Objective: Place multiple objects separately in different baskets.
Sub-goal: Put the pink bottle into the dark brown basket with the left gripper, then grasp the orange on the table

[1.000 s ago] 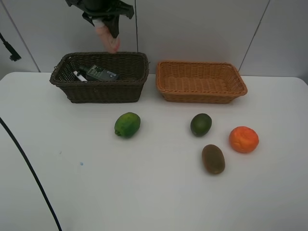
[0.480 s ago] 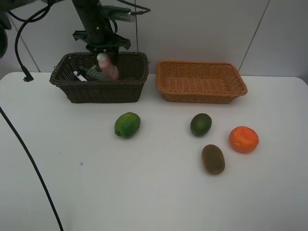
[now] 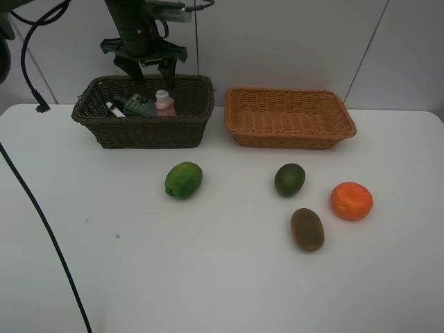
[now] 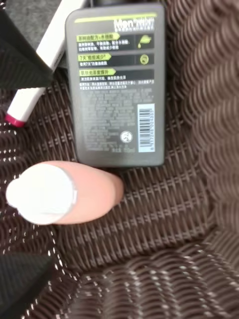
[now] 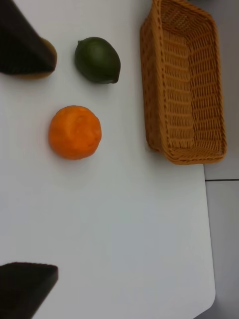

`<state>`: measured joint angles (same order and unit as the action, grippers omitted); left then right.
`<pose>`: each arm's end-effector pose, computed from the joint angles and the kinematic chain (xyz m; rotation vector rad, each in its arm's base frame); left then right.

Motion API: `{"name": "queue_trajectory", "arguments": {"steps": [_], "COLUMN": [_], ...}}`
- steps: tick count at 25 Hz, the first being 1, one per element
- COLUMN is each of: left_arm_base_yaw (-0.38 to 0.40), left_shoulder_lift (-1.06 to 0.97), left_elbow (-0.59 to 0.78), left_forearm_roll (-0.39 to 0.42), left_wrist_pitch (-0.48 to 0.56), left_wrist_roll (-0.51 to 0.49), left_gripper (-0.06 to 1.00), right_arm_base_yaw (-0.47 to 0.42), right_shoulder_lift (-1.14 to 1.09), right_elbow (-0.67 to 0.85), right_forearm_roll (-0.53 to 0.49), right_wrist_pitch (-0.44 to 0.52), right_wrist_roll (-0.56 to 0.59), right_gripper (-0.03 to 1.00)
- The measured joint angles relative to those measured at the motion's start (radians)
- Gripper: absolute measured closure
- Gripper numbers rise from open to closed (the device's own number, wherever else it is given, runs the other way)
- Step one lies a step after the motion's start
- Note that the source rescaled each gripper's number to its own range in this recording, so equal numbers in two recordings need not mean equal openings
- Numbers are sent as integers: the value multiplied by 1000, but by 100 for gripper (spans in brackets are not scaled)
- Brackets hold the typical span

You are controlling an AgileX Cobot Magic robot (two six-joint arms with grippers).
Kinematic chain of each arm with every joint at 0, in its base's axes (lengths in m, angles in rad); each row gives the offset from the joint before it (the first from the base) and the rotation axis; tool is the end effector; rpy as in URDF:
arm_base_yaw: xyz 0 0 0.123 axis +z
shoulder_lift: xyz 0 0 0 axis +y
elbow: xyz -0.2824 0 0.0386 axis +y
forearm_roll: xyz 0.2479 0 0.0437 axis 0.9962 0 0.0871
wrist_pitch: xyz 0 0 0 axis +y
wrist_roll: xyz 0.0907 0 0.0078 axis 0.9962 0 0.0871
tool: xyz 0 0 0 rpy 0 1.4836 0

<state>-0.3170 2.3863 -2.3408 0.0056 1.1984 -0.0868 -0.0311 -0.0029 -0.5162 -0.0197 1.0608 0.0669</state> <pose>0.4925 -0.1611 0.2375 0.3151 2.7146 -0.1076 -0.0073 -0.0013 0.2816 0.1003 2.0227 -0.0009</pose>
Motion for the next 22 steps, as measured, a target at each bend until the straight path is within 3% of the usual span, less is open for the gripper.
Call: {"name": "queue_trajectory", "arguments": {"steps": [4,7,17,22], "left_arm_base_yaw": [8,37,287,308], "left_shoulder_lift": [-86,-184,-619,-870], "left_elbow": [48,168,799,1064], "left_forearm_roll": [31,85,118,90], "left_wrist_pitch": [0,0,-2,-1], "left_wrist_roll": [-11,-12,-46,-27], "left_gripper": [11,11,11,11], "right_arm_base_yaw": [0,0,0,0], "right_shoulder_lift": [0,0,0,0], "right_elbow": [0,0,0,0], "right_forearm_roll": [0,0,0,0], "right_wrist_pitch": [0,0,0,0], "right_wrist_roll": [0,0,0,0], "right_gripper": [11,11,11,11]}}
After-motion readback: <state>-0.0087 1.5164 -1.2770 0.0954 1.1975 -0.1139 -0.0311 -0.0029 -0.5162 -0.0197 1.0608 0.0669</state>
